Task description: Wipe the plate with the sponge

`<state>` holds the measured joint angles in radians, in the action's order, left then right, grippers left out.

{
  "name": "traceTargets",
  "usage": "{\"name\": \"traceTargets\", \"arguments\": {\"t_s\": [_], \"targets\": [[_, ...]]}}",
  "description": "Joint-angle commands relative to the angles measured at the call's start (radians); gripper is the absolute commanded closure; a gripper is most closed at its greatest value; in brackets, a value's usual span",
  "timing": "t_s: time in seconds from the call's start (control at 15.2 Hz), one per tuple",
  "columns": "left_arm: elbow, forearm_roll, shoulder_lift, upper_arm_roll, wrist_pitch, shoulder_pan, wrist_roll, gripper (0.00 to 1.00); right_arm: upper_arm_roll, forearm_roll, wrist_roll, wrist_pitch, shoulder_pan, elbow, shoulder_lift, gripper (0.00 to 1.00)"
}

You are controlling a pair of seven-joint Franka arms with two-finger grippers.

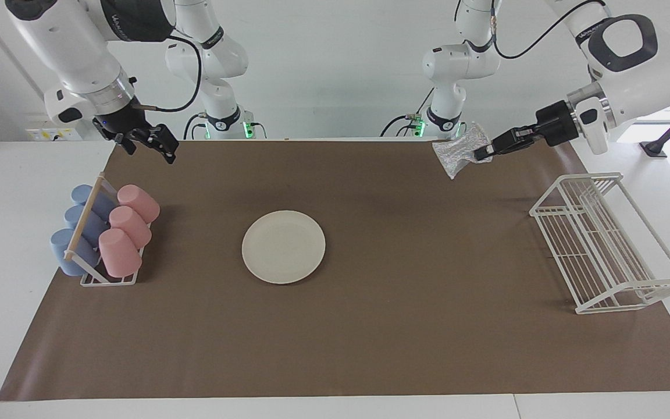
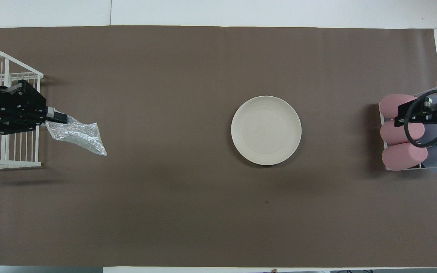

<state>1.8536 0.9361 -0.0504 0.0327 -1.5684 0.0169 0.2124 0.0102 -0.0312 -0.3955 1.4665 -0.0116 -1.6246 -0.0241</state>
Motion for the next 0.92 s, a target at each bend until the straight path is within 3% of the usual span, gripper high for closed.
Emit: {"name": "traceTargets", "arguments": {"t_s": [0.0, 0.2, 0.33, 0.53, 0.72, 0.85], "targets": [[0.276, 0.156, -0.178, 0.003, -0.133, -0.011, -0.138, 1.0, 0.037, -0.053, -0.184, -0.031, -0.002, 0.002, -0.02, 0.0], [0.415, 0.295, -0.259, -0.002, -0.249, -0.115, -0.246, 1.0, 0.108, -0.117, -0.458, -0.031, -0.004, 0.026, -0.025, 0.0], [0.501, 0.38, -0.311, -0.002, -0.385, -0.246, -0.303, 1.0, 0.203, -0.124, -0.676, -0.028, -0.002, 0.029, -0.026, 0.0], [0.63, 0.522, -0.4, -0.004, -0.499, -0.363, -0.45, 1.0, 0.333, -0.125, -0.984, -0.006, -0.002, 0.04, -0.031, 0.0], [0.648, 0.614, -0.402, -0.004, -0.51, -0.419, -0.501, 1.0, 0.433, -0.16, -1.259, 0.087, -0.002, 0.009, -0.051, 0.0], [0.677, 0.659, -0.405, -0.004, -0.513, -0.472, -0.559, 1.0, 0.445, -0.251, -1.403, 0.153, -0.019, -0.046, -0.089, 0.0]]}}
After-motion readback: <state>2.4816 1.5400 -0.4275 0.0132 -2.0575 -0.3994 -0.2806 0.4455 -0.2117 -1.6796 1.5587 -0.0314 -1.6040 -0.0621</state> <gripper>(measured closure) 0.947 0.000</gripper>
